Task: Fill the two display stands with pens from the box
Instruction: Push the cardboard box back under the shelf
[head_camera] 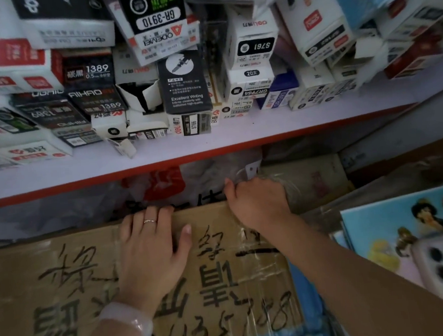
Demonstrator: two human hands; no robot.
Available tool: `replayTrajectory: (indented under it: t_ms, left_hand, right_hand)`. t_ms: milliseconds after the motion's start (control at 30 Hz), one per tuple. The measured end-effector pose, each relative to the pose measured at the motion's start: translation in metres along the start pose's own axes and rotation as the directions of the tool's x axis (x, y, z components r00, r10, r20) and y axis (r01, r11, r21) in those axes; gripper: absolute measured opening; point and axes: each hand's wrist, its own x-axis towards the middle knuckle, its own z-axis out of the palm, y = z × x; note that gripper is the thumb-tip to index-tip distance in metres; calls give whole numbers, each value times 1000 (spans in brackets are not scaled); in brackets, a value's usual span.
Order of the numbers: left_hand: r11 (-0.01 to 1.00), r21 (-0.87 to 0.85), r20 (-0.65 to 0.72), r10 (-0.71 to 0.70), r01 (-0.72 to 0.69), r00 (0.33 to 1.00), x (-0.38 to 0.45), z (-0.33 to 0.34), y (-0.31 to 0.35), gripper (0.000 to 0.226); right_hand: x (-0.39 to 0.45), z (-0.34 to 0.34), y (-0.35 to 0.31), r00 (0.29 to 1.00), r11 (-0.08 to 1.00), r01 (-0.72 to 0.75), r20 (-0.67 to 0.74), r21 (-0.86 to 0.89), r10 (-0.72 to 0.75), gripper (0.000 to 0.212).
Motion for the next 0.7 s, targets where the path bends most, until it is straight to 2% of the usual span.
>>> replayTrajectory:
  t_ms: [167, 300, 433, 500, 667, 700]
  left_hand:
    - [998, -48, 13, 51, -51, 999, -4, -6, -8, 45]
    - [997, -60, 41, 55, -53, 998, -13, -5, -7, 45]
    - [996, -65, 35, 71, -69, 997, -26, -6, -8, 42]
    - [995, -73, 46, 70, -66, 997, -29, -7, -10, 41]
    - [997, -44, 31, 57, -56, 998, -24, -5, -7, 38]
    - [998, -33, 26, 60, -59, 998, -23, -3, -7, 37]
  right_hand:
    - [-10, 0, -6, 1000, 998, 1, 10, 60, -1, 40]
    - [-23, 6, -5, 999, 996, -20, -48, 87, 24, 37]
    - [-41, 12, -11, 985, 991, -45, -159, 122, 64, 46]
    - [-42, 10, -12, 982, 986, -87, -155, 144, 109, 49]
    - [-38, 5, -11, 975, 994, -87, -197, 71, 99, 41]
    - [-36, 7, -9, 985, 997, -55, -158, 61, 64, 40]
